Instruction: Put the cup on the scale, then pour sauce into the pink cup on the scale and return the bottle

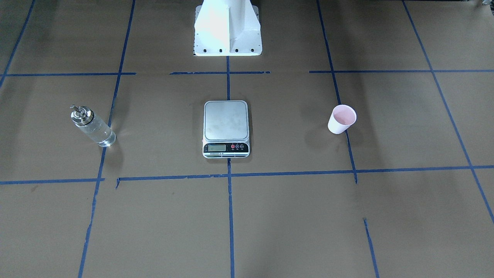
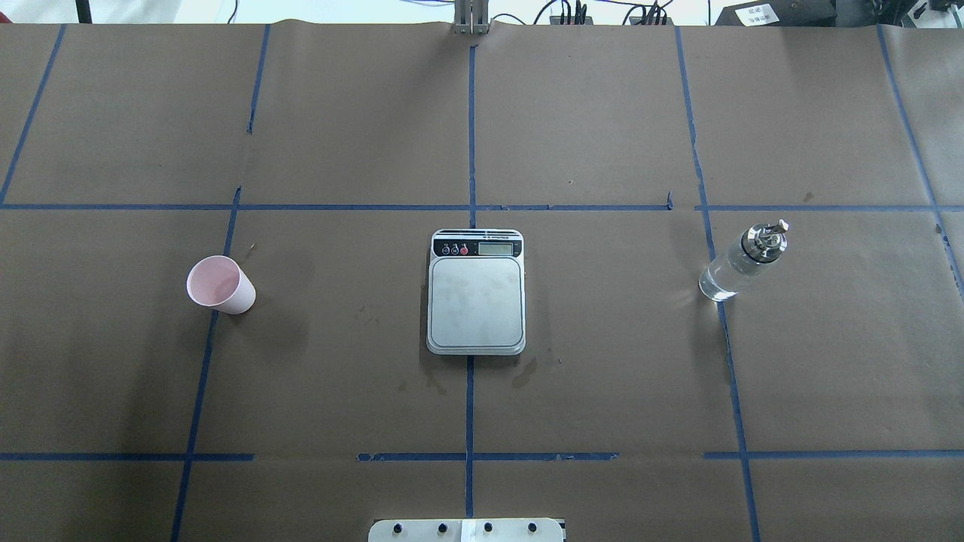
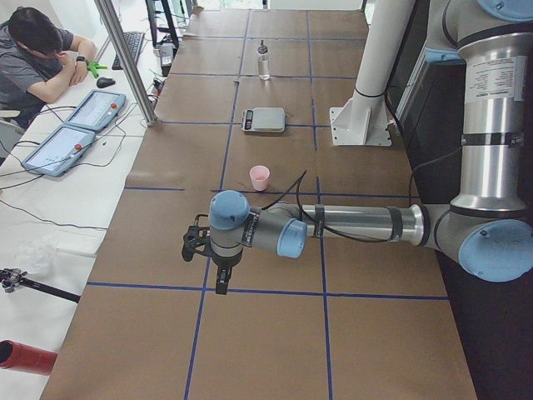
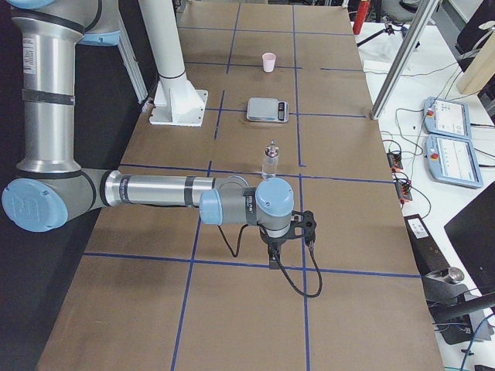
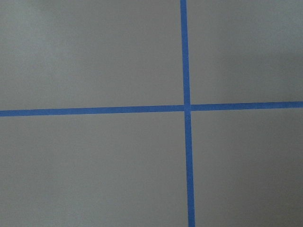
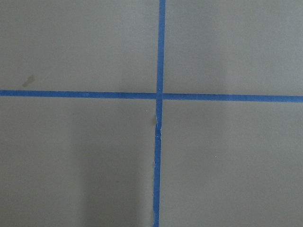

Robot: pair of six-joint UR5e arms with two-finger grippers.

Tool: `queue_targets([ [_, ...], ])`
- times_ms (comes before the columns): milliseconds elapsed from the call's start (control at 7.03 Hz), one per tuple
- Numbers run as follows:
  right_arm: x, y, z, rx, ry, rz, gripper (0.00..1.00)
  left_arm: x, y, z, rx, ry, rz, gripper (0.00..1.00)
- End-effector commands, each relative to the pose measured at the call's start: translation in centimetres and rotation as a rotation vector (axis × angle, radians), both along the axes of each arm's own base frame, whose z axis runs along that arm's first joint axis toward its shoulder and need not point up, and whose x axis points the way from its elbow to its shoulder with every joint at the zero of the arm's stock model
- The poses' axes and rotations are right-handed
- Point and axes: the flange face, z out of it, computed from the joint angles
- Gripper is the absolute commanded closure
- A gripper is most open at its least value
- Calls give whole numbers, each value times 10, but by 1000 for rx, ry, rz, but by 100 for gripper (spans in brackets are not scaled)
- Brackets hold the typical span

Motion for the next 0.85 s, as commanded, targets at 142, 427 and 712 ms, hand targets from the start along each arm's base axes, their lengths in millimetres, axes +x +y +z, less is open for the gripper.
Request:
queue_targets([
  [142, -5, -7, -8, 24, -5, -11, 0, 20, -59, -95, 187, 22, 30, 0],
  [427, -28, -24, -23, 56, -2, -60, 0, 55, -82, -133, 236, 41, 76, 0],
  [712, -32, -33, -27, 63, -3, -63, 0, 125, -81, -171, 136, 184, 88, 0],
])
